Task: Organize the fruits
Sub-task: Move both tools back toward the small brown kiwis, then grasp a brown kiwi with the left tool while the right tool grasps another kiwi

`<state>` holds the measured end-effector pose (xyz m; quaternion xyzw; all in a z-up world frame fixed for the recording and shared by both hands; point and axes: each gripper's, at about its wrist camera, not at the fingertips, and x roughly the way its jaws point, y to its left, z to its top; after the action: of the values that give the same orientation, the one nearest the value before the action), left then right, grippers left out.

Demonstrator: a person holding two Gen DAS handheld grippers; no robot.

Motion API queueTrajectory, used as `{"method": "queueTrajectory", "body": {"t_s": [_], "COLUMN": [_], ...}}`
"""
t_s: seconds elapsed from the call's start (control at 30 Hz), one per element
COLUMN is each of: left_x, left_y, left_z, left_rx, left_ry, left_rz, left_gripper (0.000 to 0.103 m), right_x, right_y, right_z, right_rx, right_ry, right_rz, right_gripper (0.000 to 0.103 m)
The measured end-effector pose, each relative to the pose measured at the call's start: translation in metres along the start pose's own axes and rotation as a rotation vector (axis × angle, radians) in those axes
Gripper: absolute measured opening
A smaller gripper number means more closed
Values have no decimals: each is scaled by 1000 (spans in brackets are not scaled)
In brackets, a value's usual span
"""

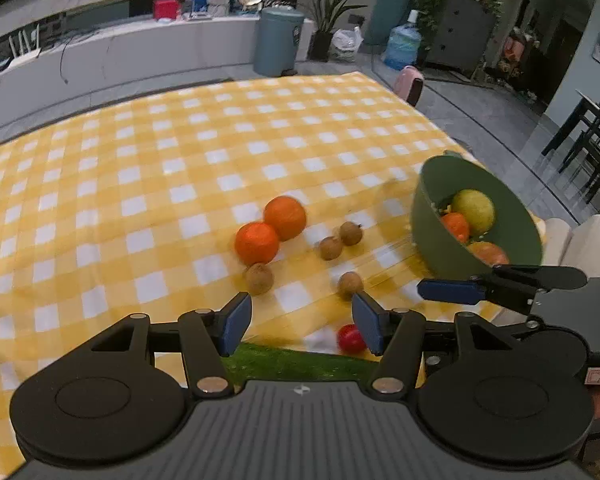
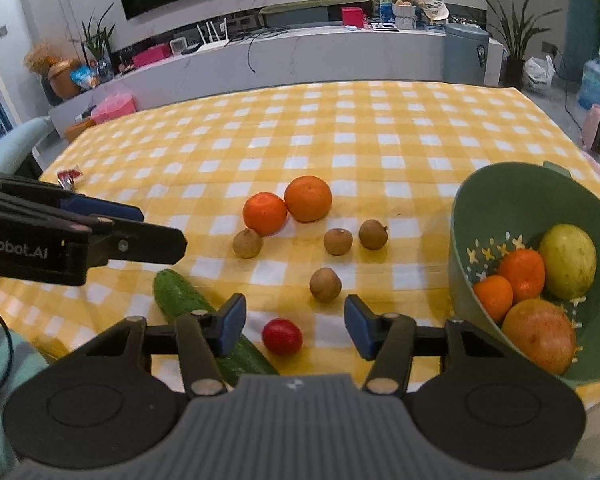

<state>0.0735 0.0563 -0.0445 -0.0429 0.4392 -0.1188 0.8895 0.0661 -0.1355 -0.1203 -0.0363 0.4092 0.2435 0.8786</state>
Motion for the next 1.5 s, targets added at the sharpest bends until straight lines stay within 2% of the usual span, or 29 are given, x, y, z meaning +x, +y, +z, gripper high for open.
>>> {"method": "queueTrajectory", "body": {"t_s": [0.1, 0.23, 0.53, 0.73, 0.87, 1.03, 1.3, 1.5], "left_x": [12, 26, 63, 79, 86, 94, 100, 96], "left_y": [12, 23, 19, 21, 26, 28, 25, 25], "left_z": [-2, 0, 4, 6, 6, 6, 7, 7], "left_rx": [-54, -106, -55, -57, -79, -85, -65, -87], "left_ry": [29, 41, 44, 35, 42, 53, 70, 76], "left_rz": [18, -4, 36, 69, 71, 67, 81, 74], "left_gripper": [61, 60, 49, 48, 45, 43, 28, 27], "right_x": [7, 19, 48, 59, 65, 69, 72, 70], "right_y": [1, 2, -10, -12, -13, -15, -17, -20], "right_z": [1, 3, 10, 11, 12, 12, 13, 14], "right_rx": [-22, -52, -32, -47, -54, -54, -58, -34], "right_ry": [0, 14, 48, 47, 56, 56, 67, 67], "right_rz": [2, -16, -29, -23, -25, -22, -19, -8], "right_gripper": [45, 38, 26, 25, 19, 19, 19, 19]}}
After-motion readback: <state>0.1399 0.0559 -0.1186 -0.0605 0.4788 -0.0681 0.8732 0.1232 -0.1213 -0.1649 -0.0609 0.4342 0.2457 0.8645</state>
